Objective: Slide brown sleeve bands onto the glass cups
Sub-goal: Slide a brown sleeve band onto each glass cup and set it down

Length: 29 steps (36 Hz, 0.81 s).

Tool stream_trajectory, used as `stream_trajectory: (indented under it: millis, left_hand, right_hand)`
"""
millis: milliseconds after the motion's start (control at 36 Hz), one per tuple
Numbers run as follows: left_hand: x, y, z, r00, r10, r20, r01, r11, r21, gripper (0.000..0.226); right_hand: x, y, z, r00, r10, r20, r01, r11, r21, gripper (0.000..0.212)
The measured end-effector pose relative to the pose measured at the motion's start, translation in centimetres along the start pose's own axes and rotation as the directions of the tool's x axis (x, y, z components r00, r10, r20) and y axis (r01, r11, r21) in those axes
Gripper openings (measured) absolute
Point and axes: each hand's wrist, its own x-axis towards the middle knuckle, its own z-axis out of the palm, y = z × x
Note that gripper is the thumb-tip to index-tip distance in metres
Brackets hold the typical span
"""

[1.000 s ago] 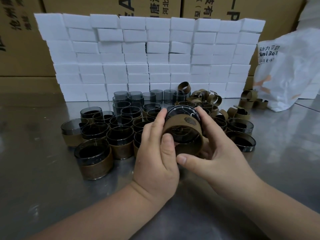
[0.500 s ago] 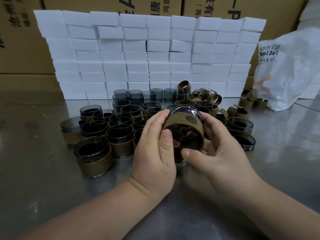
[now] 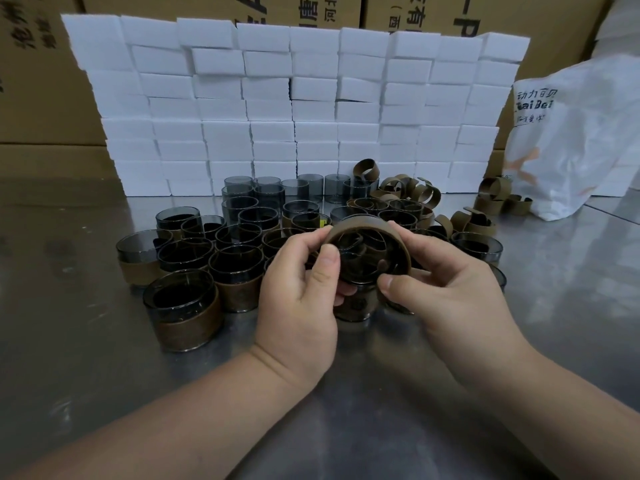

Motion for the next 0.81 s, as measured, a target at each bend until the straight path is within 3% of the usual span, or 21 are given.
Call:
stream_trajectory:
  millis: [111, 361, 611, 722, 806]
  left_hand:
    - [0.13, 0.01, -0.12, 0.999, -0.032, -0.002, 0.032, 0.999, -0.019, 0.022]
    - [0.2, -0.03, -0.13, 1.0, 0.0, -0.028, -0.003, 0.996, -0.089, 0.015]
    - [0.04, 0.17, 0.06, 1.0, 0.007, -0.029, -0.01, 0.994, -0.113, 0.027]
    - [-0.17, -0.01, -0.08, 1.0, 0.019, -0.017, -0.02, 0.999, -0.044, 0.046]
    - [-0.4, -0.14, 0.11, 1.0, -0.023, -0.001, 0.023, 0.995, -0.096, 0.061]
  right_hand:
    - [0.18, 0.07, -0.12, 1.0, 0.009, -0.019, -0.009, 0.999, 0.033, 0.05]
    - [0.23, 0.03, -0.09, 0.999, -0.045, -0.01, 0.045, 0.999, 0.006, 0.042]
    - [0.06, 0.06, -0.03, 0.992, -0.128, -0.019, 0.128, 0.992, 0.002, 0.059]
    - [0.06, 0.08, -0.18, 0.983, -0.185, -0.005, 0.185, 0.982, -0.026, 0.06]
    - [0.03, 0.1, -0.03, 0.978, -0.209, -0.016, 0.208, 0.977, -0.048, 0.058]
